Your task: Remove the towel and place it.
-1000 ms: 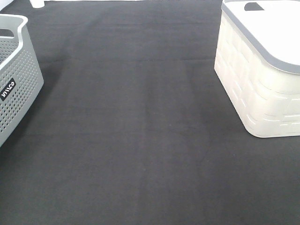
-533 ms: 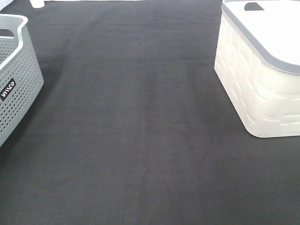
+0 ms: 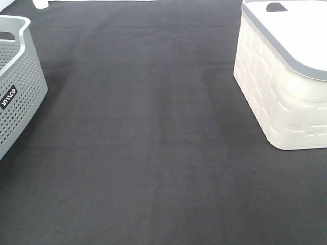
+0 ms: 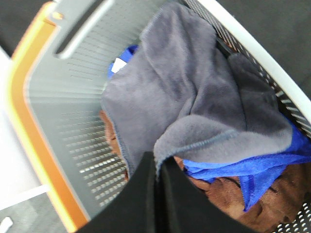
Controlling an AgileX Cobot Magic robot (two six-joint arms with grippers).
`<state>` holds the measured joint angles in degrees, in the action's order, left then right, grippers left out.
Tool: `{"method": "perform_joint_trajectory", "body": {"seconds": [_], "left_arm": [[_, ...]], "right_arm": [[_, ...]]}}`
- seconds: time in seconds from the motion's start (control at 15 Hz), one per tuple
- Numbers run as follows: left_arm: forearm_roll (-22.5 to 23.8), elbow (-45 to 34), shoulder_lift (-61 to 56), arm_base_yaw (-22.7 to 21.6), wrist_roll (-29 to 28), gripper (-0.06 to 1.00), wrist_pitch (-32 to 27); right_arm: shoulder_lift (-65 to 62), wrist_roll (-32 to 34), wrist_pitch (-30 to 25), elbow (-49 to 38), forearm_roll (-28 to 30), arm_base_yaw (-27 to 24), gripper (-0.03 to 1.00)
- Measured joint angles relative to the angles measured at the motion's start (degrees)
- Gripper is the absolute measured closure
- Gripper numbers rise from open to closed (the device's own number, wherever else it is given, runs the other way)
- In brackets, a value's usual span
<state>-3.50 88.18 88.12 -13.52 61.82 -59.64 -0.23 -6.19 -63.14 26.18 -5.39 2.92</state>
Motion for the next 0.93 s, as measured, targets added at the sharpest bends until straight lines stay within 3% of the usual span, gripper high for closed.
{"method": "perform_joint_trajectory", "body": {"seconds": [0.2,0.4,0.73,0.93], "left_arm": [[-1.1,0.1,-5.0,0.0,-3.6,0.94,1.0],[-7.0,0.1,-7.4,0.0,-10.2,0.94,2.8],[-8.3,0.1,-12.5,0.0,-10.4,0.94,4.7],[-9.6,4.3,-13.1,0.0,-10.4,0.94,5.4]], "right_arm": [[0.0,0.0,0.0,0.0,0.0,0.0,0.28],[0.0,0.0,0.0,0.0,-0.1,0.0,0.28],[0.0,0.0,0.2,0.3,-2.2,0.0,0.28],[0.2,-0.1,1.1,2.5,-6.1,0.0,0.28]]}}
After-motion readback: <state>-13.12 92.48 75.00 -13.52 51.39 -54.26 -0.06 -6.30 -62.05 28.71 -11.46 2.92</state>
